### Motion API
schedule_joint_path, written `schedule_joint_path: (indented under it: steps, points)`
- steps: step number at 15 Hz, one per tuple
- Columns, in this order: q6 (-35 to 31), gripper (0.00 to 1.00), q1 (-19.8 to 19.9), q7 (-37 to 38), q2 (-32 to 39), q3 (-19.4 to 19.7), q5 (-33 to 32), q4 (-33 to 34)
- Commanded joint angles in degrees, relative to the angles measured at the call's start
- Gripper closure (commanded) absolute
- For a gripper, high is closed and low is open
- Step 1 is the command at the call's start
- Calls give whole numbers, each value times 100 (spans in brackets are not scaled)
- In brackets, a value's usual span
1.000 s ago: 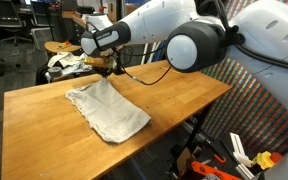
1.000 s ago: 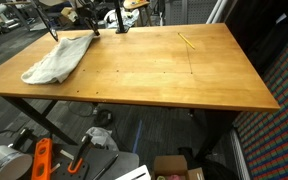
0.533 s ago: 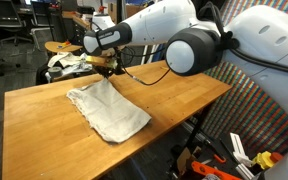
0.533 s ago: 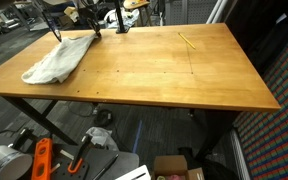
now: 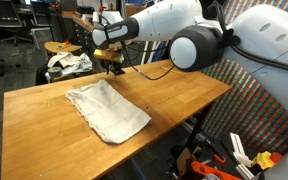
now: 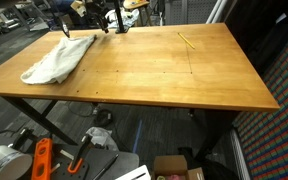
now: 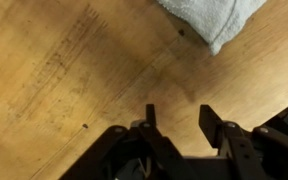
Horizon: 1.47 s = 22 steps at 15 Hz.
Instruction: Fold the towel in half
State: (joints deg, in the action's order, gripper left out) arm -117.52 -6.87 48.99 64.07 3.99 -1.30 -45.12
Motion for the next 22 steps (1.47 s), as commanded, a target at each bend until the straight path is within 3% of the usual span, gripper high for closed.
schedule_joint_path:
  steps: [1, 3, 4, 9, 10, 16, 22]
  points:
    - [-315, 18, 88, -700, -497, -336, 152, -521]
    - [-343, 3, 133, -1212, -742, -609, 240, -808]
    - [-284, 0, 129, -1467, -846, -726, 226, -947]
    - [-322, 0, 86, -2347, -1298, -1154, 91, -1871]
    - [-314, 0, -90, -2516, -1350, -930, 266, -2014]
    - [-711, 0, -284, -2899, -1546, -918, 245, -2876]
    - [-1384, 0, -376, -2754, -1610, -707, 166, -3310]
